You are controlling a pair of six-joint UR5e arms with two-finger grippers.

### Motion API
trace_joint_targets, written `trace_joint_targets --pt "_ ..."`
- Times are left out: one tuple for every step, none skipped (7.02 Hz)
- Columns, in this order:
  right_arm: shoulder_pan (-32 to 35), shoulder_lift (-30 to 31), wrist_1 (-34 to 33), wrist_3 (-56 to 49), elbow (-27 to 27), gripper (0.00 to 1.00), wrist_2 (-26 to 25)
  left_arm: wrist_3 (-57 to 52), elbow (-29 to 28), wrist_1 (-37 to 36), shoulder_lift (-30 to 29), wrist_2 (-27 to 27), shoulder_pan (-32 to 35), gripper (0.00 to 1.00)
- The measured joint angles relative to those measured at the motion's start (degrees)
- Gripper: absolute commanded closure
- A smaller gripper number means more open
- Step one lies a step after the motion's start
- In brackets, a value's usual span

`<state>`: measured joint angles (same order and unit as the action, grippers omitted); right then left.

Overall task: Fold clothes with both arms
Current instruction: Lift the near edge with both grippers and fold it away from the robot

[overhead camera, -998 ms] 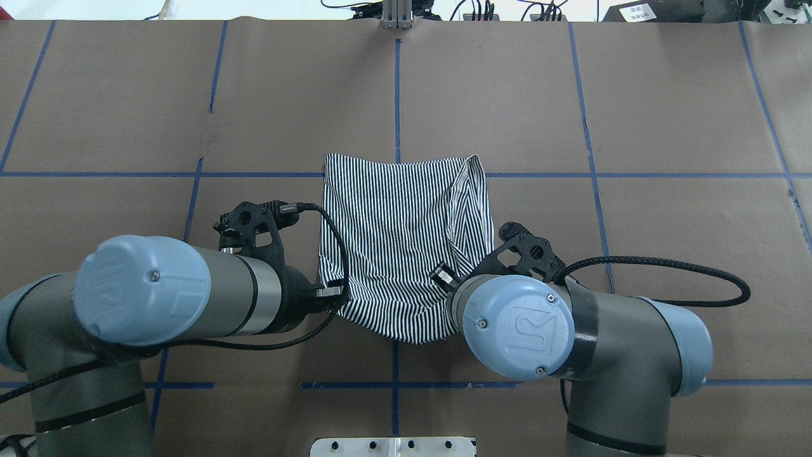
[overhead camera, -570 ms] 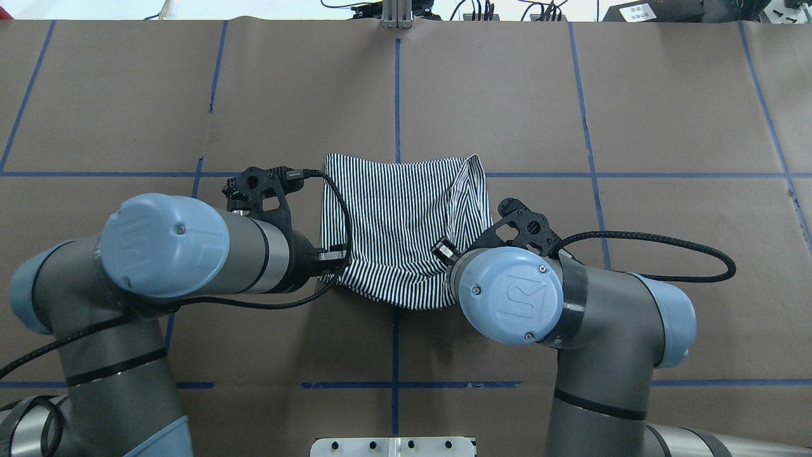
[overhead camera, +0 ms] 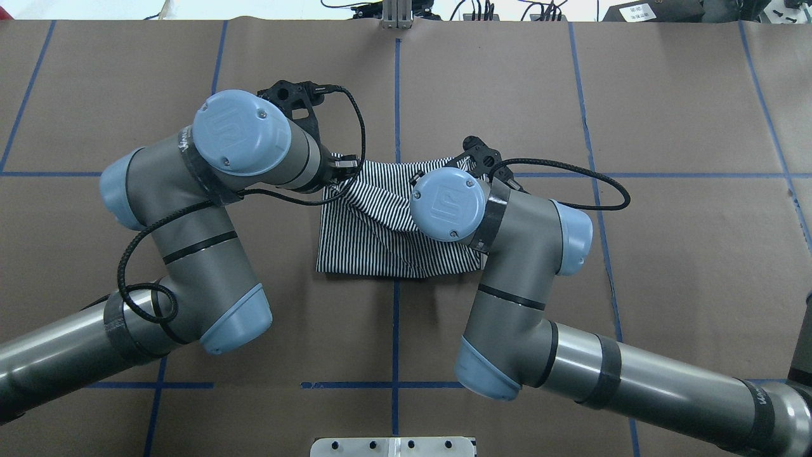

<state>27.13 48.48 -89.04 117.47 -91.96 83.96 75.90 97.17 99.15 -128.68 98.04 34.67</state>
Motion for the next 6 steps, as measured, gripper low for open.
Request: trace_joint_targets --pt "1.24 -1.34 2.68 -0.83 4.27 1.0 0.15 -0.71 -3.88 3.19 -0.54 -0.05 0.53 1.0" --pt "2.12 -2.37 4.99 -1.37 7.85 1.0 0.2 -1.1 -7.38 5.92 -0.97 -0.1 0.79 1.0" --pt "2.69 -3.16 6.4 -1.82 10.42 1.0 0.25 -1.32 -10.49 8.38 -1.31 -0.12 0.87 1.0" --pt "2.98 -3.59 7.05 -2.24 11.77 1.0 0.31 -1.46 -12.96 10.27 -1.53 -0.13 0.9 1.0" --pt "3.14 -3.75 7.37 -2.72 12.36 0.7 0.37 -1.53 -14.33 11.38 -1.61 -0.11 0.92 0.29" --pt "3.29 -3.8 7.5 -3.63 12.59 0.2 0.39 -2.36 -14.89 12.03 -1.62 -0.08 0.95 0.0"
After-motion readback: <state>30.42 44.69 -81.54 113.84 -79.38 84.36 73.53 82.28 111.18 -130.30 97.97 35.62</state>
